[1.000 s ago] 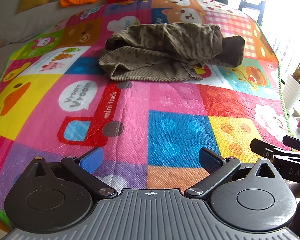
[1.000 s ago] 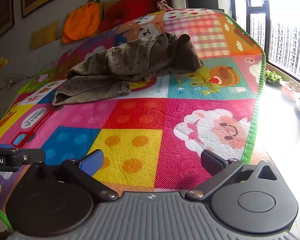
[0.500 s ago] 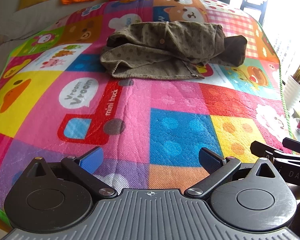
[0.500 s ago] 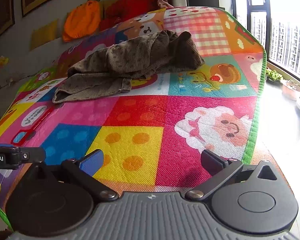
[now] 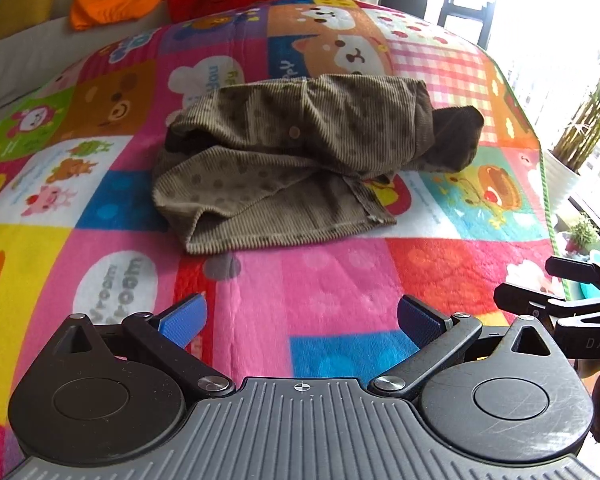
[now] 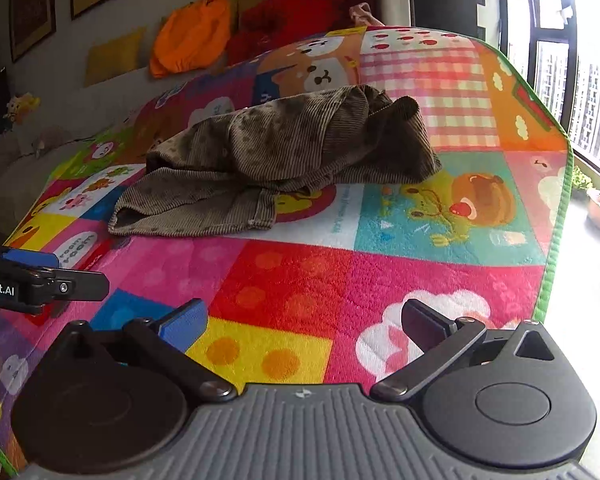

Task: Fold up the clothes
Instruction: 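Move both open grippers down onto the bunched brown corduroy dress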

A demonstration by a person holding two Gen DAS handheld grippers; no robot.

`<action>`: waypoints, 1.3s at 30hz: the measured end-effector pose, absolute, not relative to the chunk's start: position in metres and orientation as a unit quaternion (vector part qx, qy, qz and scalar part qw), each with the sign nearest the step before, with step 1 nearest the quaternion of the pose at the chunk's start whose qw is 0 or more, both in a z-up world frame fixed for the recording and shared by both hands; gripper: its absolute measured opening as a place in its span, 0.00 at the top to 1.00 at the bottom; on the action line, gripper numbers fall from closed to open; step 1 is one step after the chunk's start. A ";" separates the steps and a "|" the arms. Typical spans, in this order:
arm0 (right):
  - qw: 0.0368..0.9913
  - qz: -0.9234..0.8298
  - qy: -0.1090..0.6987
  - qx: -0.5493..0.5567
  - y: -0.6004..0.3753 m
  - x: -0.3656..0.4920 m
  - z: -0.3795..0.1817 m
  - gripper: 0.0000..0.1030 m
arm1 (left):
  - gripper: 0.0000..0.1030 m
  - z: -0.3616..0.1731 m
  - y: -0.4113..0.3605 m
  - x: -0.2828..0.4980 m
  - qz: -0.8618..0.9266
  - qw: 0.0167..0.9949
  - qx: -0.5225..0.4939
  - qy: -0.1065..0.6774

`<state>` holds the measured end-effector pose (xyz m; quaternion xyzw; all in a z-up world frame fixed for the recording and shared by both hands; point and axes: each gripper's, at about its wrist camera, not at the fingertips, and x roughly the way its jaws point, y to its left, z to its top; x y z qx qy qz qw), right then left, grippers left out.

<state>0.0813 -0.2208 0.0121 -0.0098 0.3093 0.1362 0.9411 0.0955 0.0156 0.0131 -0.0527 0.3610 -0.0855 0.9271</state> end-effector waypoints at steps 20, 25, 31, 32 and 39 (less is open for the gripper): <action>0.879 0.208 0.427 -0.047 -0.195 0.155 -0.013 0.00 | 0.00 -0.020 0.048 0.230 -0.106 0.911 -0.110 0.384; 0.927 0.206 0.249 -0.193 -0.152 0.159 0.007 0.00 | 0.00 -0.022 0.053 0.226 -0.113 0.914 -0.106 0.374; 0.910 0.206 0.157 -0.325 -0.108 0.204 -0.009 0.00 | 0.00 -0.020 0.058 0.229 -0.114 0.911 -0.117 0.380; 0.903 0.207 0.150 -0.345 -0.101 0.211 -0.013 0.00 | 0.00 -0.020 0.059 0.229 -0.115 0.910 -0.118 0.380; 0.922 0.038 0.006 -0.385 -0.102 0.247 0.006 0.00 | 0.00 -0.016 0.056 0.226 -0.122 0.910 -0.099 0.383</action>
